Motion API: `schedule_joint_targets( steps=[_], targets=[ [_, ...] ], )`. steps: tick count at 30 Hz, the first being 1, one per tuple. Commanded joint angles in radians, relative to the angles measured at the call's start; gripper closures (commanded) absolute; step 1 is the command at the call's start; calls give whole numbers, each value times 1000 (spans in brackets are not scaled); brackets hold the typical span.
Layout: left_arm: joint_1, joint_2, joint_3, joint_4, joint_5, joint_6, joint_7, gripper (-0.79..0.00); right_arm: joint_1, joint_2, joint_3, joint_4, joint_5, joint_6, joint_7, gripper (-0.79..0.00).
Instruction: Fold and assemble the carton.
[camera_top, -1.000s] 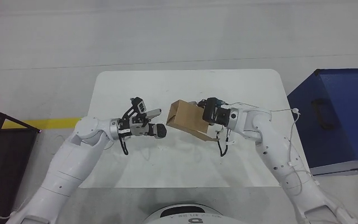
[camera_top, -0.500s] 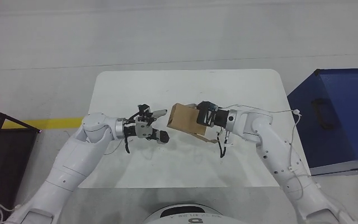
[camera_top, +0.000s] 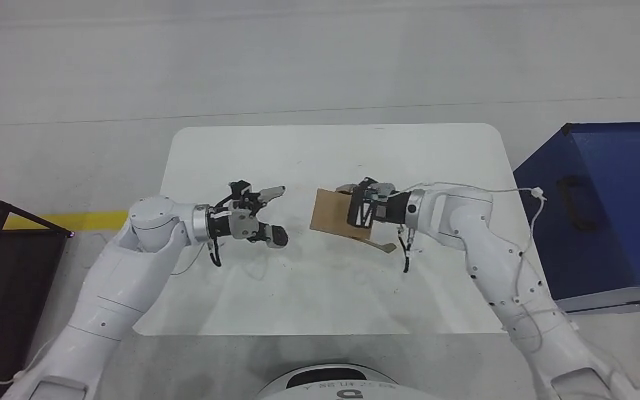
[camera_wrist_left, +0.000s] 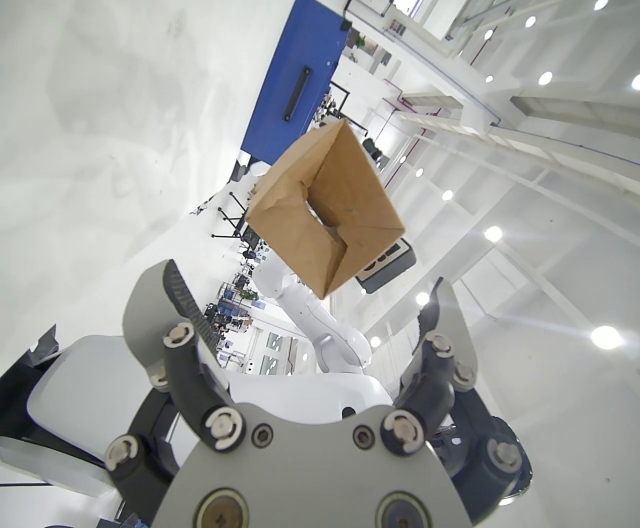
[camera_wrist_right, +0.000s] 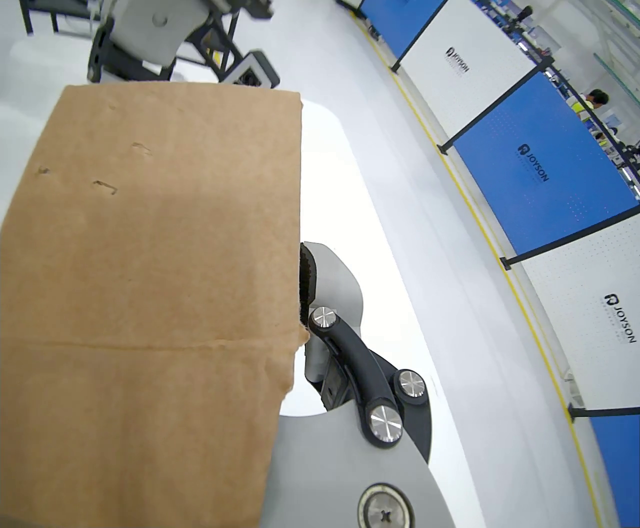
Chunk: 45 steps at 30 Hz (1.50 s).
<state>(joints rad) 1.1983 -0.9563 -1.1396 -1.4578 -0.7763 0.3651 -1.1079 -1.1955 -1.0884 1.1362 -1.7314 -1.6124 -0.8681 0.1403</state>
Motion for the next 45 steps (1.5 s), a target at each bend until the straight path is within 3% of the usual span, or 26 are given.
schedule_joint_targets(
  steps=[1,5,10,16,18,19,20,21,23,33,36,39,45],
  targets=[
    [10,4,-22,14,-7,-10,0,-785,35,2,-2,-14,-7,-62,89,0],
    [41,12,-73,30,-28,-40,9,-785,110,2,-63,-52,-14,-144,297,0],
    [89,23,-126,22,-18,-76,35,-785,298,16,-279,-6,150,-144,640,0],
    [128,26,-155,8,-35,-116,49,-785,632,35,-632,177,303,-144,668,-12],
    [128,26,-155,8,-35,-116,49,-785,734,34,-747,209,376,-144,668,-286],
    [128,26,-155,8,-35,-116,49,-785,782,32,-798,220,419,-144,668,-388],
    [128,26,-155,8,-35,-116,49,-785,829,31,-841,227,466,-144,668,-563],
    [128,26,-155,8,-35,-116,49,-785,872,29,-880,236,510,-144,668,-646],
    [128,26,-155,8,-35,-116,49,-785,941,27,-951,244,589,-133,679,-677],
    [128,26,-155,8,-35,-116,49,-785,945,21,-966,219,699,-64,747,-702],
    [128,26,-155,8,-35,-116,49,-785,958,24,-966,194,737,-33,778,-773],
    [128,26,-155,8,-35,-116,49,-785,977,32,-947,169,815,17,815,-785],
    [128,26,-155,8,-35,-116,49,-785,918,89,-811,157,879,197,681,-785]
  ],
)
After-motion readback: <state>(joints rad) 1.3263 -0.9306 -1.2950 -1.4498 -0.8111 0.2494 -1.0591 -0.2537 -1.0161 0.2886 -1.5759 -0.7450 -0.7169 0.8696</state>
